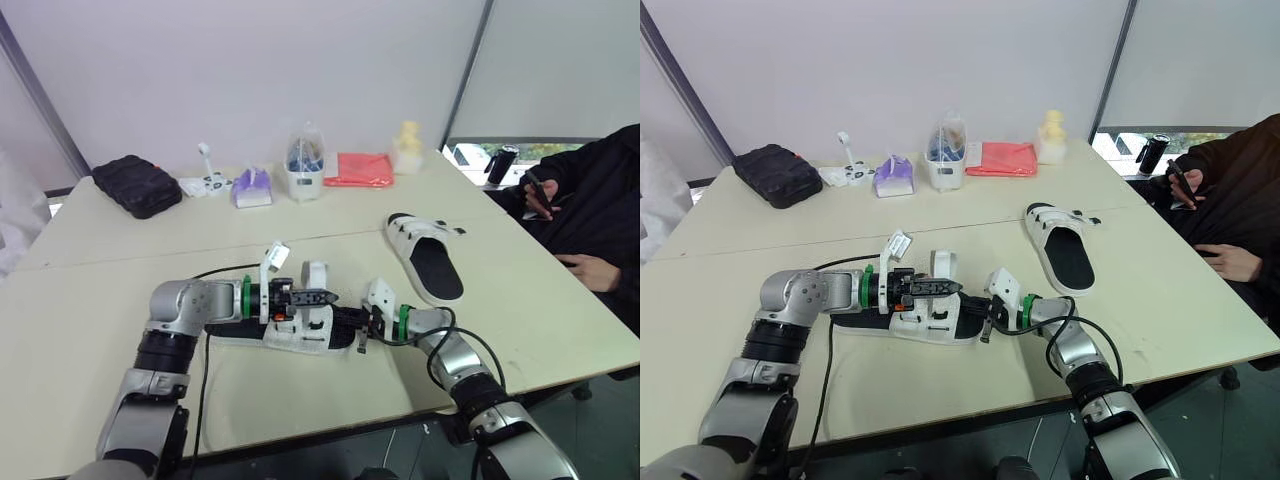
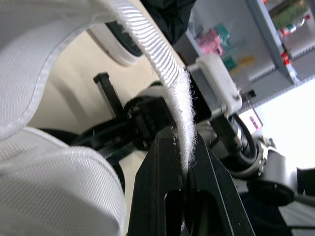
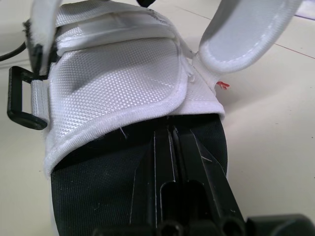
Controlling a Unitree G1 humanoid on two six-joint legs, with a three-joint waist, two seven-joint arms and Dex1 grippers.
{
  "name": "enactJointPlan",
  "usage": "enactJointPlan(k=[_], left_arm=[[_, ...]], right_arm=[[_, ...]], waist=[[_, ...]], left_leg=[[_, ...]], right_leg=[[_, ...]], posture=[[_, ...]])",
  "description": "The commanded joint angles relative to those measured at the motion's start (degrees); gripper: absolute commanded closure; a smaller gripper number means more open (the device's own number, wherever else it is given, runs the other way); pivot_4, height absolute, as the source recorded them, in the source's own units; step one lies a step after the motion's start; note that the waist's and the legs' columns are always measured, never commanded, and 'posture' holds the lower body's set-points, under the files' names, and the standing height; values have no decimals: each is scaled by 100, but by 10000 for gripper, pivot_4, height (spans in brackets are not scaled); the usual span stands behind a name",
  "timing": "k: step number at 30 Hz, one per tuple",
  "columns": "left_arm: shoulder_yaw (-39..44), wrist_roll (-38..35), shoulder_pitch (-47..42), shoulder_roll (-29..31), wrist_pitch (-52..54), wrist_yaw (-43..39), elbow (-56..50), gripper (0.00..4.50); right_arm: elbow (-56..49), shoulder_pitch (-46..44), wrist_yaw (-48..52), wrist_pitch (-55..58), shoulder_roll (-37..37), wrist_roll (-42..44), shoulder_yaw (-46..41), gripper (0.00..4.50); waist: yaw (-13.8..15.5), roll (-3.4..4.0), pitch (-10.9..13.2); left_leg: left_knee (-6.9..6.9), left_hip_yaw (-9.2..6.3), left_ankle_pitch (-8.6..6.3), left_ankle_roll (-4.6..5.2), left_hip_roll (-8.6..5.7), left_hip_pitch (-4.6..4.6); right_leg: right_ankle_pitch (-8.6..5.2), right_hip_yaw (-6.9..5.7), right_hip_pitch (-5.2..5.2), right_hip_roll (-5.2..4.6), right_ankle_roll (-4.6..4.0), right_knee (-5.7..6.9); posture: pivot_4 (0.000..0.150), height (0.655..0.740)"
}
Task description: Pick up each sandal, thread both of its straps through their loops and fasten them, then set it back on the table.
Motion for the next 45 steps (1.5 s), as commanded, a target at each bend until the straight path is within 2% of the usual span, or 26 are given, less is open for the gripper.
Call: enactJointPlan(k=[1,12,19,28,34,45], left_arm=[[-332,151,93,161,-138,-203,-212,44606],[-1272,890,354,364,-1011,-321,-675,44606],[-749,352,296,154,-473,-244,-726,44606],[-157,-6,194,7,-65,6,-628,44606],[-370,76,386,132,-128,1,-839,44606],[-614,435,536,-30,-654,243,-835,44606]], right_arm=[[562,329,-137,279,27,-551,383,45000],[556,332,-182,261,47,-550,374,45000],[546,347,-192,257,32,-552,369,45000],[594,317,-188,247,32,-560,374,45000],[612,307,-172,232,35,-560,378,45000],[579,339,-169,243,33,-556,387,45000]], waist=[[1,0,0],[-3,3,-3],[-3,3,-3],[-5,1,-1],[-6,2,-1],[1,2,-2]], left_leg=[[0,-1,0,0,0,0],[-3,-1,-1,-1,0,1],[-3,-1,0,0,1,0],[-3,-2,0,1,1,-1],[-3,-2,0,0,1,-1],[-3,-2,-1,0,1,-1]], right_leg=[[0,0,0,0,0,0],[-2,6,2,-3,-5,-2],[-3,5,2,-3,-5,-2],[-2,3,0,-2,-3,-2],[-2,3,0,-2,-3,-2],[-4,4,2,-3,-7,-4]], posture=[[1500,7400],[1500,7400],[1500,7400],[1500,7400],[1500,7400],[1500,7400]])
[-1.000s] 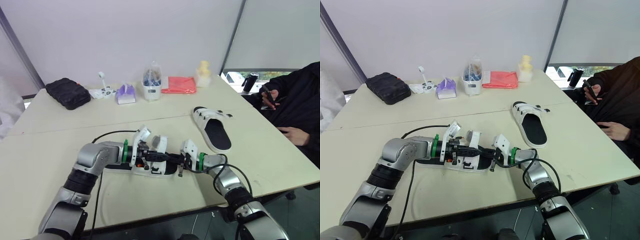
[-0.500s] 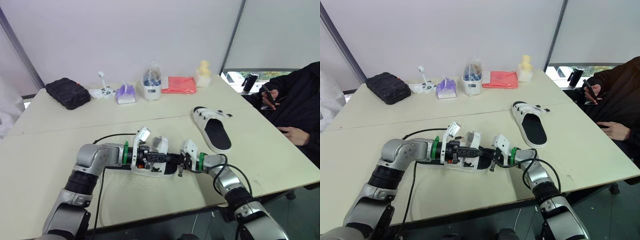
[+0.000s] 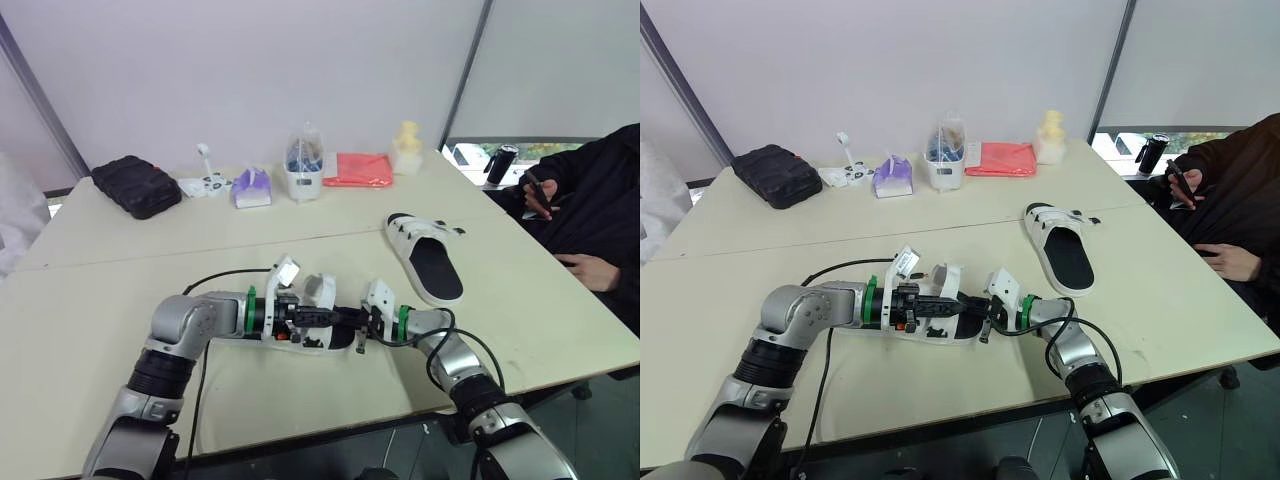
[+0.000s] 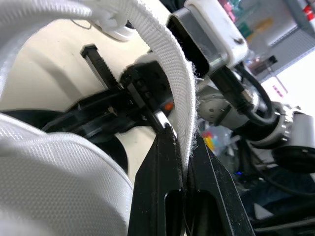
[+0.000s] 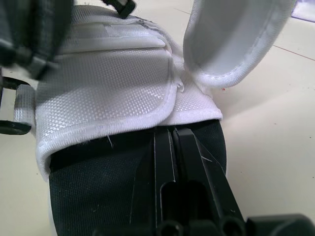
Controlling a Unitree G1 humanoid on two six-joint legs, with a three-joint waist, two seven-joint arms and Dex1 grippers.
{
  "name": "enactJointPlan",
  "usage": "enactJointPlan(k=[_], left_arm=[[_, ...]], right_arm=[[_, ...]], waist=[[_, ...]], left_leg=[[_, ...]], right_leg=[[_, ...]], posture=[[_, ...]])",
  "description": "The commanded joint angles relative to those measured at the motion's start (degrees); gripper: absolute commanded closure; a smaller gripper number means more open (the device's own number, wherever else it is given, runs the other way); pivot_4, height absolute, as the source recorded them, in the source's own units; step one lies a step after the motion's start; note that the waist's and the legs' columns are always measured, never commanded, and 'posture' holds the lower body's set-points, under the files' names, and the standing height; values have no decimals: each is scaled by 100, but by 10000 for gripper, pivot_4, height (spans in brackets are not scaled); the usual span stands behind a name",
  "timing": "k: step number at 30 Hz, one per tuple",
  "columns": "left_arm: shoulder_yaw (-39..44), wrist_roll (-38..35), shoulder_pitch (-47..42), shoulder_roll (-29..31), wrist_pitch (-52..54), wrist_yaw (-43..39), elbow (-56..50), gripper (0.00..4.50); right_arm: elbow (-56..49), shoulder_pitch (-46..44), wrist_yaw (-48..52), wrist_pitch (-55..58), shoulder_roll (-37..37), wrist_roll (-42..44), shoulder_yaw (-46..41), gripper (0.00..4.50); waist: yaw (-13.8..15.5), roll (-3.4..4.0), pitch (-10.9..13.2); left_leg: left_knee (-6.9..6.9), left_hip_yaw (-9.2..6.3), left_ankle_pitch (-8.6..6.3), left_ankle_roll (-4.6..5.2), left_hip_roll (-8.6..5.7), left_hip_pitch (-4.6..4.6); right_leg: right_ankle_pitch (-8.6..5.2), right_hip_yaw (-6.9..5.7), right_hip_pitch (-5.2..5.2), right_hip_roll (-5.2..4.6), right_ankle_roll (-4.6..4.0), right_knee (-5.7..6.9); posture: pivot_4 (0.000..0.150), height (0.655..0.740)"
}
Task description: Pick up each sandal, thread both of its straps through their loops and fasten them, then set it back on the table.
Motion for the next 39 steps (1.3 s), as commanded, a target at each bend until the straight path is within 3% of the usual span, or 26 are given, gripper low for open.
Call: enactJointPlan(k=[1,12,19,28,39], left_arm=[[-136,221,55,-80,-199,177,78,44606],[-98,201,496,57,-292,121,-212,44606],[-218,587,878,201,-846,348,-271,44606],[59,487,1021,-70,-1112,751,-222,44606],[-337,990,1597,324,-2586,34,-385,44606]], right_arm=[[565,329,-118,289,20,-553,386,45000],[535,367,-132,305,15,-543,385,45000],[560,355,-123,299,39,-547,396,45000],[592,312,-106,279,60,-553,406,45000],[596,320,-99,282,49,-564,408,45000]], waist=[[1,0,0],[7,3,-2],[-3,4,-3],[-4,5,-4],[-38,7,-4]], left_leg=[[0,0,0,0,0,0],[0,-2,0,0,1,5],[-3,-2,0,0,2,6],[-5,-2,-1,-1,4,7],[-13,-1,-1,-1,7,7]], right_leg=[[0,0,0,0,0,0],[-3,-1,9,0,-5,-5],[-7,0,9,0,-12,-7],[-8,0,10,1,-14,-8],[-12,0,7,2,-23,-10]], posture=[[1500,7400],[1500,7400],[1500,7400],[1500,7400],[1500,7400]])
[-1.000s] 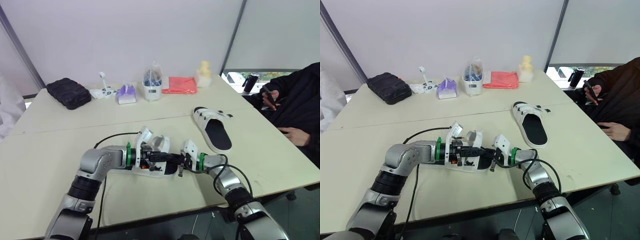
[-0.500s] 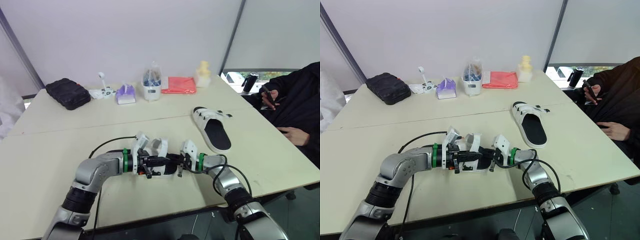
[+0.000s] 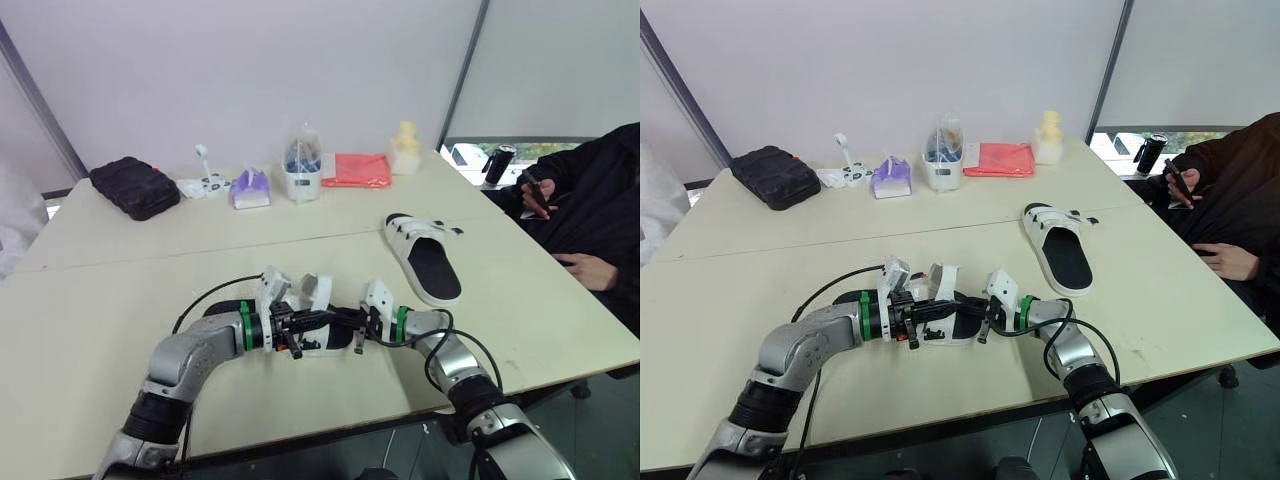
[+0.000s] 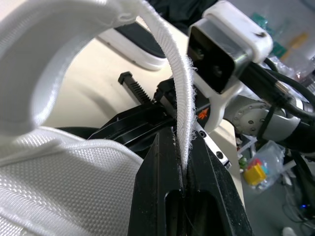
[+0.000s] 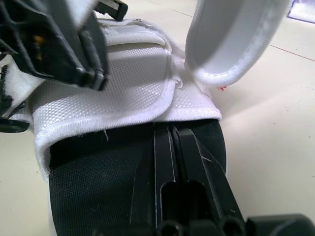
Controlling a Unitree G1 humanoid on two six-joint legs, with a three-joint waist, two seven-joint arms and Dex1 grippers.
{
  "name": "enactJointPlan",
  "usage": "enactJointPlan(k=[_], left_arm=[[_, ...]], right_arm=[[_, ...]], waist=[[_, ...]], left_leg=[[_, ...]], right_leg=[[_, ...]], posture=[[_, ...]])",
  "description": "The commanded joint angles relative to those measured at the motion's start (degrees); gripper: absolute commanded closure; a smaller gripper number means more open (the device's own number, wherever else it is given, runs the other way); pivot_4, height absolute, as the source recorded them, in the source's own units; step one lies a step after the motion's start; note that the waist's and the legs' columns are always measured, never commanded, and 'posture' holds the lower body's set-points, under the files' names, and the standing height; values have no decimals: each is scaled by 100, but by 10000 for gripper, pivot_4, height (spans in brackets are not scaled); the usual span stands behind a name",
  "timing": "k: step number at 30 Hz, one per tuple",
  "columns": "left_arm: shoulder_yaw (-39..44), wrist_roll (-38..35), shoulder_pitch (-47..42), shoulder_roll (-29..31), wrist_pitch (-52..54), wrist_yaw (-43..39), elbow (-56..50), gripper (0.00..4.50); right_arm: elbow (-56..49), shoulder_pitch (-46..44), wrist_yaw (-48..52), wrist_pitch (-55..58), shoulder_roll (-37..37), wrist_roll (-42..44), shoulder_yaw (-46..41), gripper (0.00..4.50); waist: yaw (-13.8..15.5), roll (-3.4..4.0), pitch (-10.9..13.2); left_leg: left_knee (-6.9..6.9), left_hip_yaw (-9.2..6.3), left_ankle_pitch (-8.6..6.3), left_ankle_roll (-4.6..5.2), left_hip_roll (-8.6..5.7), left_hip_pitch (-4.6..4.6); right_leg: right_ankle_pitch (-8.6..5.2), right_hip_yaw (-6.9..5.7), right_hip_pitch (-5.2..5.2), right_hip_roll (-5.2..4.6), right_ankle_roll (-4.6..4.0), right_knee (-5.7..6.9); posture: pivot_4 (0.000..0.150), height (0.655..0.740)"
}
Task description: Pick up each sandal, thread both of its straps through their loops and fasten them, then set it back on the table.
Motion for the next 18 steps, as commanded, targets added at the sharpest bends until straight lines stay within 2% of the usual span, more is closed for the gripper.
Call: enactJointPlan(k=[1,9,18], left_arm=[[-225,517,304,304,-450,-212,159,44606],[-54,860,386,38,-1873,-106,319,44606],[0,244,701,-377,-1321,-17,89,44606]], right_arm=[[589,304,-54,283,-12,-557,399,45000],[591,302,-44,289,-33,-560,401,45000],[608,261,0,315,-71,-567,406,45000]], waist=[[-8,1,0],[-1,0,1],[18,1,1]], left_leg=[[-1,0,0,0,0,0],[-3,-1,0,1,2,-4],[-2,-2,0,2,2,-5]], right_leg=[[-1,0,0,0,-2,0],[-8,0,-1,-1,-18,-6],[-8,-1,0,-1,-18,-7]], posture=[[1500,7400],[1500,7400],[1500,7400]])
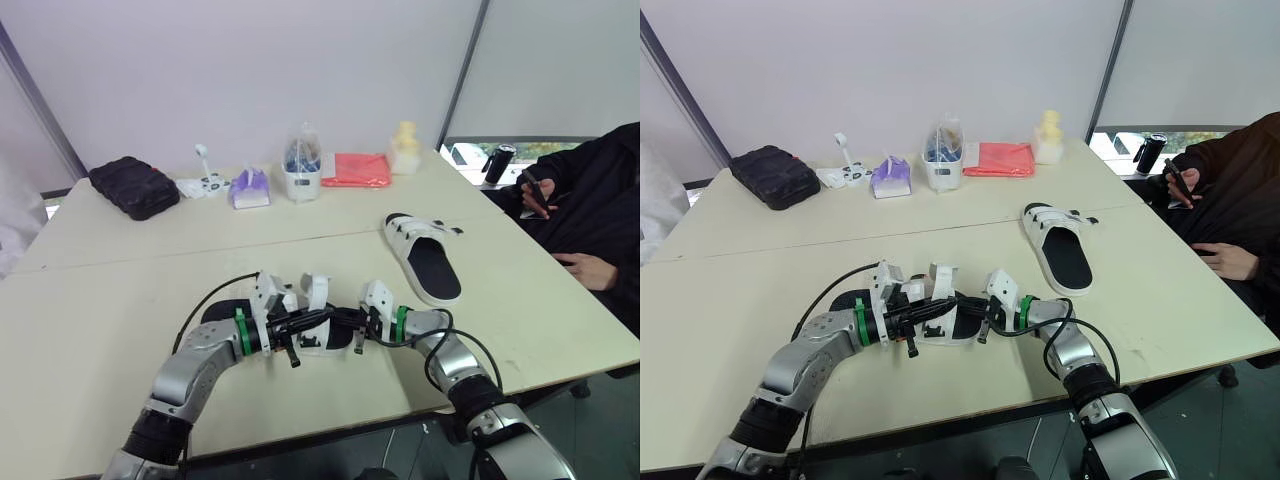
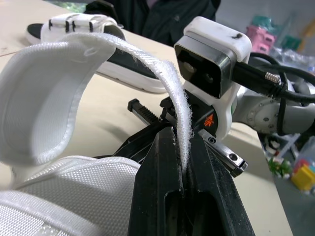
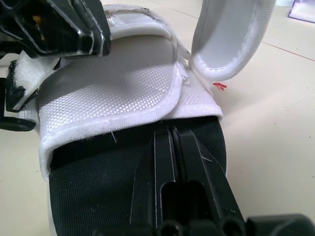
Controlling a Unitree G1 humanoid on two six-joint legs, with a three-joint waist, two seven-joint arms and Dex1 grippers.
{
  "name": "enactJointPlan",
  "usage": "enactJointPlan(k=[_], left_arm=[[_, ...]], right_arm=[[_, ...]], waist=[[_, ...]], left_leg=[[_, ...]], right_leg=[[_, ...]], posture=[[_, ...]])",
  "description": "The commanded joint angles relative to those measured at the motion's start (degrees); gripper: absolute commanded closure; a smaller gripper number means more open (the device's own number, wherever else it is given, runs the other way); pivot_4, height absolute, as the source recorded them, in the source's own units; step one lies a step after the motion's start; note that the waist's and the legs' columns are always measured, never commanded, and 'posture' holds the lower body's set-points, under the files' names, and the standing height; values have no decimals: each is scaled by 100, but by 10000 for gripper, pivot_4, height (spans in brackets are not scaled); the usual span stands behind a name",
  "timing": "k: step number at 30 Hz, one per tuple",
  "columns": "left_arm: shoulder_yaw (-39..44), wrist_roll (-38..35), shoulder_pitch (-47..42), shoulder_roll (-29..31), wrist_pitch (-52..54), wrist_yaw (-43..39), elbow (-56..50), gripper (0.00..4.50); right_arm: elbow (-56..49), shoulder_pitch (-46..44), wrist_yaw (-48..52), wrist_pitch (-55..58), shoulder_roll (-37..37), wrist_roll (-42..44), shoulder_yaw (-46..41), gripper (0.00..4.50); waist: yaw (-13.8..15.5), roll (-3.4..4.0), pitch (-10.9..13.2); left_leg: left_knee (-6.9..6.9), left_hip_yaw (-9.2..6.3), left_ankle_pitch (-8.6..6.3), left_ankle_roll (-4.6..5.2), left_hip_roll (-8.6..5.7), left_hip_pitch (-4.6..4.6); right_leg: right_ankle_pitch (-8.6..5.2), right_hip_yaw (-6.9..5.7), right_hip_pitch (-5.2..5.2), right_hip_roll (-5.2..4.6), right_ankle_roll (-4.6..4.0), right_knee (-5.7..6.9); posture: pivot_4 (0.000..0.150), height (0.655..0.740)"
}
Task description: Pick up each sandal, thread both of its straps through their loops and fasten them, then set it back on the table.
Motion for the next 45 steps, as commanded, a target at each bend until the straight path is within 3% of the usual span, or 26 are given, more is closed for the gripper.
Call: enactJointPlan(k=[1,11,18,21,27,35,39,45], left_arm=[[-22,-186,186,-106,415,42,-39,44606],[-24,-373,412,-552,674,265,-417,44606],[-111,371,402,-185,-139,48,90,44606],[-176,437,401,-106,-264,-82,148,36129],[74,-7,158,-18,280,-109,-182,7676],[401,-936,-552,822,1676,-438,-1008,7676],[-1,-745,-1190,1407,2405,-625,-835,7676],[-483,-360,-2411,1538,2982,-712,-20,7676]], right_arm=[[600,270,-14,323,-56,-565,399,45000],[559,243,138,366,-220,-580,421,45000],[588,212,152,367,-234,-582,415,45000],[592,210,137,365,-206,-581,430,45000],[607,212,114,358,-175,-571,427,45000],[638,228,87,348,-146,-572,426,45000],[675,208,66,334,-113,-571,421,45000],[714,187,44,319,-65,-577,417,45000]], waist=[[20,0,0],[111,0,1],[114,1,1],[111,3,2],[111,3,4],[103,3,9],[104,4,10],[97,-2,13]], left_leg=[[1,0,0,0,0,0],[3,0,-1,-1,0,-1],[1,-1,-3,-5,-1,-3],[-1,-1,-5,-8,-1,-2],[0,-3,-6,-9,-1,-6],[-1,-8,-4,-5,0,-10],[-1,-8,-3,-5,-1,-9],[-1,-8,-1,-1,-1,-11]], right_leg=[[0,-1,1,0,0,0],[1,-3,14,-1,2,-24],[3,-5,14,-2,-3,-31],[3,-5,13,-2,-4,-31],[0,-5,12,-3,1,-31],[-1,-9,7,-1,2,-31],[0,-10,0,1,1,-30],[1,-12,-18,4,2,-27]], posture=[[1500,7400],[1500,7400],[1500,7400],[1500,7400],[1500,7400],[1500,7400],[1500,7400],[1500,7400]])
